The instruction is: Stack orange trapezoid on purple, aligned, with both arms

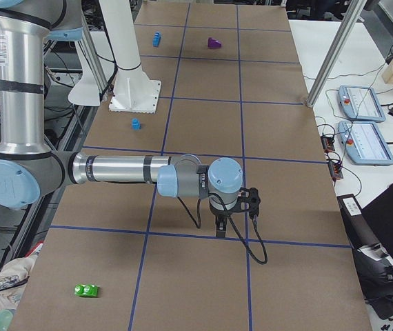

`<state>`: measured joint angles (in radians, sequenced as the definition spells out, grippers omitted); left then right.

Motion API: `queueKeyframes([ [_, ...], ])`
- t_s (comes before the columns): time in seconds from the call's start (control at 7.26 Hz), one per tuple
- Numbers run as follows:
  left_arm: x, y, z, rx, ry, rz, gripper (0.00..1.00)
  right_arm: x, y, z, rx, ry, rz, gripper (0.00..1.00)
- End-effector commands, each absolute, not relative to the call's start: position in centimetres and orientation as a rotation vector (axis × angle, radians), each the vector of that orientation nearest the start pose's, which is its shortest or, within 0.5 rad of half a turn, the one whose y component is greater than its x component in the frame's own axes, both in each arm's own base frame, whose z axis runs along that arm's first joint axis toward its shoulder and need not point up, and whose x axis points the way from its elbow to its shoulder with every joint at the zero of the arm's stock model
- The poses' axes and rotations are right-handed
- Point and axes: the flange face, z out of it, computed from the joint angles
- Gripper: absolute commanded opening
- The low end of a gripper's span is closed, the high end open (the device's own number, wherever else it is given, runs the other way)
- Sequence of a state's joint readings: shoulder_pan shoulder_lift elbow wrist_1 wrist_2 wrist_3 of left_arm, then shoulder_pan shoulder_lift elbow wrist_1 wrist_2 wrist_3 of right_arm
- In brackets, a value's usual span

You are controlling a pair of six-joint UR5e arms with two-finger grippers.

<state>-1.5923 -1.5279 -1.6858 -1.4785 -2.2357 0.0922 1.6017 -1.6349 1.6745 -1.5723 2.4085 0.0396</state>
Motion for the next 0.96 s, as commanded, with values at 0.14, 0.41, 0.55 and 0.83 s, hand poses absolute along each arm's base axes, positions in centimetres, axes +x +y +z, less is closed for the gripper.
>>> queueKeyframes([
  [0.14,-8.2,-47.2,63.5,0.027,0.664,0.064,1.0,7.4,-46.3,63.6,0.029,-0.838,0.053,1.0],
  [0.41,-7.9,-47.5,59.4,0.11,0.662,0.1,1.0,7.3,-46.4,63.4,0.037,-0.839,0.049,1.0],
  [0.55,-7.5,-48.0,58.6,0.128,0.663,0.114,1.0,7.3,-46.4,63.1,0.044,-0.839,0.046,1.0],
  [0.83,-6.0,-49.4,55.0,0.212,0.673,0.174,1.0,7.3,-46.4,63.0,0.045,-0.839,0.05,1.0],
])
